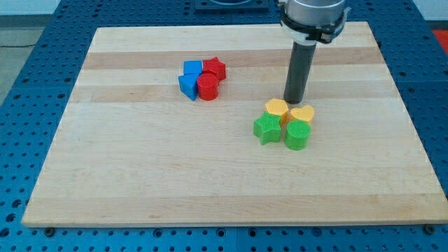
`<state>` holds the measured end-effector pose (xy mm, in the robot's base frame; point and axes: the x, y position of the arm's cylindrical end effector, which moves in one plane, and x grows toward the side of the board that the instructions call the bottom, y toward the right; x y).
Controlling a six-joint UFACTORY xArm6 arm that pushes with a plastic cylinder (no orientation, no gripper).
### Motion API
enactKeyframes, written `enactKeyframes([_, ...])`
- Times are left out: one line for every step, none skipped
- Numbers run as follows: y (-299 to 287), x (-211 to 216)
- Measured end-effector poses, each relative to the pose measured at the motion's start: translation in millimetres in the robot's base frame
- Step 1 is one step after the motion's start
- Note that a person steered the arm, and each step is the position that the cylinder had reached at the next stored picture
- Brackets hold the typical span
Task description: Separate the red blocks from blue blocks
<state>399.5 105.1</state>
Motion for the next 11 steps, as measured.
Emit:
enactKeyframes([-3,-18])
enactKeyframes([-20,-43])
enactKeyframes([-55,-74])
enactKeyframes([-95,-107])
enactKeyframes([-132,-118])
enactKeyframes([-146,-100])
enactKeyframes([-162,-74])
enactKeyframes([-176,-51])
enactKeyframes([-178,-33])
enactKeyframes([-178,-27])
enactKeyframes([-178,-34])
